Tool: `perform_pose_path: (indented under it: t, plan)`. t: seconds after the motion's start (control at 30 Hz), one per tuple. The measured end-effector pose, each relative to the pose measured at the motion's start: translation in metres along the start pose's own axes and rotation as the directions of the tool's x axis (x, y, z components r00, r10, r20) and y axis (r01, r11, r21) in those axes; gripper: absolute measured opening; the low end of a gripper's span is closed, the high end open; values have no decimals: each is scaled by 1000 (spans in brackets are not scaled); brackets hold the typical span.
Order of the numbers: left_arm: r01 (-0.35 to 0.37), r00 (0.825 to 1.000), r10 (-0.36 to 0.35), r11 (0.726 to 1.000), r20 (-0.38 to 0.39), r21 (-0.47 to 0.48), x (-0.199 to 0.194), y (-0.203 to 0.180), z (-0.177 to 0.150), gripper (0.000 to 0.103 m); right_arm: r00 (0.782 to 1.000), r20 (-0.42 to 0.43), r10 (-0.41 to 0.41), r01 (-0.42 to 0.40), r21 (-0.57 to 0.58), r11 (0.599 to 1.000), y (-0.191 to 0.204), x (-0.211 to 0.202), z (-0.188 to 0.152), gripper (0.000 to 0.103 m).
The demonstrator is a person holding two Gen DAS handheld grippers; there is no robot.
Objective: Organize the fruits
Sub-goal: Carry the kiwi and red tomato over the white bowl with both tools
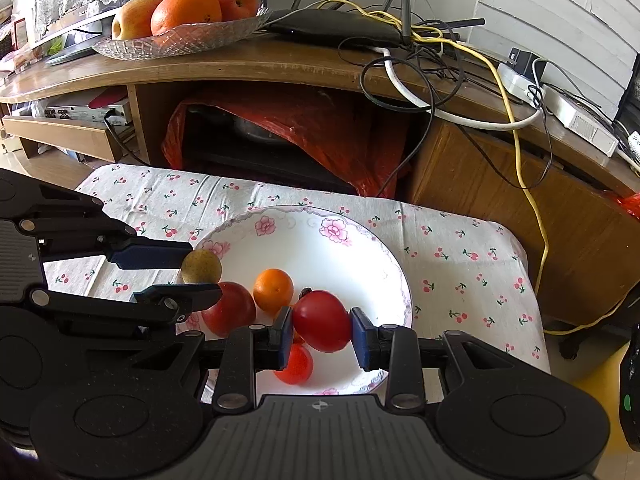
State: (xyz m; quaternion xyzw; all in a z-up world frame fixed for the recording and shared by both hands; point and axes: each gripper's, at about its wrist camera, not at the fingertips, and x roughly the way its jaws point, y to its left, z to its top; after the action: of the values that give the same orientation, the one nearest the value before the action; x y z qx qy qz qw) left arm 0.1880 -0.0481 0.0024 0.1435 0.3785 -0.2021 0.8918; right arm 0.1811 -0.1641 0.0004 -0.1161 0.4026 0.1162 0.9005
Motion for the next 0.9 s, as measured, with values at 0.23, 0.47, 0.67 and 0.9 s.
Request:
perform_pose_path:
  t: [0.23, 0.47, 0.67, 0.9]
  plan:
    - [-5, 1000, 5, 1000, -7, -11, 9, 3, 1, 34, 1000, -7, 4, -4, 0, 1000, -2, 10, 3, 28]
    - [-9, 1000, 9, 1000, -15, -17, 17, 6, 2, 34, 1000, -10, 7, -7, 2, 1000, -2, 17, 5, 28]
    - [-18, 1000, 18, 1000, -9, -14, 22, 8, 5, 33, 1000, -12, 9, -9, 8, 1000, -3, 26, 8, 28]
    - [-25, 1000, 25, 1000, 0, -12, 26, 10, 6, 32, 1000, -9, 13, -13, 12, 1000, -4, 32, 10, 29]
